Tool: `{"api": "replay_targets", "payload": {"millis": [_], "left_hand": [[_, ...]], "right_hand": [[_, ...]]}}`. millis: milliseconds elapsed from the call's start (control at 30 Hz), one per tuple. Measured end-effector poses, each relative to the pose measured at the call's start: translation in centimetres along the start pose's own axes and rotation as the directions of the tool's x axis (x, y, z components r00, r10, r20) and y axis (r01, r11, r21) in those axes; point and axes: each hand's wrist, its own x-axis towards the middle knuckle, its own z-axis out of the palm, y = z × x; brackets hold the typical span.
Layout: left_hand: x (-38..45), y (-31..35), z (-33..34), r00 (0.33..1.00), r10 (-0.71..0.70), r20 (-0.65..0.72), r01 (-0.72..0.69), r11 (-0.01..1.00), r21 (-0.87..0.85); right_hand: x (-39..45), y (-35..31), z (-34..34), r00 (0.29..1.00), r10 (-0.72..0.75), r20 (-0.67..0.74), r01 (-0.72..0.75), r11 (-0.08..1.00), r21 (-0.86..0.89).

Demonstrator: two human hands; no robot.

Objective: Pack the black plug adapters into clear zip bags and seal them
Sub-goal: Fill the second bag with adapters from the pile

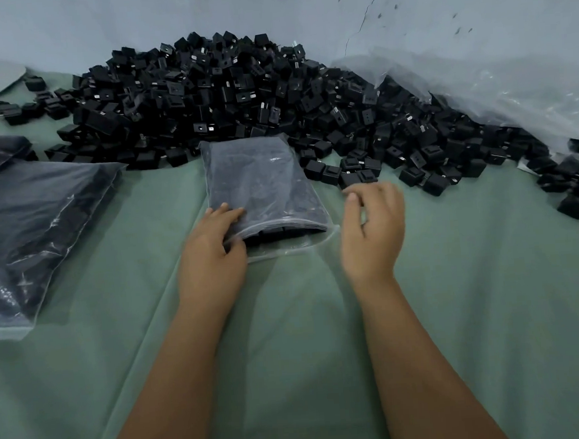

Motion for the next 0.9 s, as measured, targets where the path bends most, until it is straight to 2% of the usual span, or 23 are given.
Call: {"api": "replay_targets", "payload": {"millis": [67,133,167,233,333,433,533,700,900], "left_hand": [[0.0,0.3,-0.1,1.000,0.010,-0.007,-0.010,1.000,-0.004],[-0.1,0.6,-0.1,0.999,0.041,-0.008,-0.041,0.999,-0.004],[-0.1,0.8,-0.2,0.998,0.061,-0.003,-0.061,0.998,0.001],[-0.2,1.0,-0.2,0.996,0.092,0.016,-0.092,0.996,0.017],[-0.3,1.2,-0.2,0.995,0.082,0.056,-0.084,0.996,0.038],[-0.3,1.1,-0.2,0.995,0.054,0.079,-0.058,0.997,0.041],[-0.2,1.1,-0.1,0.995,0.044,0.086,-0.048,0.998,0.049],[-0.1,1.1,0.0,0.997,0.019,0.078,-0.018,1.000,-0.007],[-0.3,1.3,-0.2,0.996,-0.059,0.065,0.072,0.973,-0.220]], "right_hand": [[0.9,1.9,-0.3,0.966,0.233,0.114,-0.223,0.970,-0.094],[1.4,2.8,-0.5,0.855,0.441,0.274,-0.395,0.895,-0.207],[1.5,3.0,-0.4,0.803,0.489,0.340,-0.410,0.868,-0.281],[1.5,3.3,-0.1,0.752,0.489,0.442,-0.302,0.852,-0.429],[1.2,3.5,0.2,0.761,0.445,0.472,-0.179,0.844,-0.506],[1.1,3.6,0.0,0.836,0.393,0.384,-0.242,0.891,-0.385],[1.0,3.2,-0.1,0.872,0.397,0.287,-0.333,0.910,-0.246],[1.0,2.5,-0.1,0.869,0.434,0.239,-0.431,0.900,-0.068],[0.7,1.6,0.0,0.862,0.440,0.251,-0.480,0.869,0.124]]}}
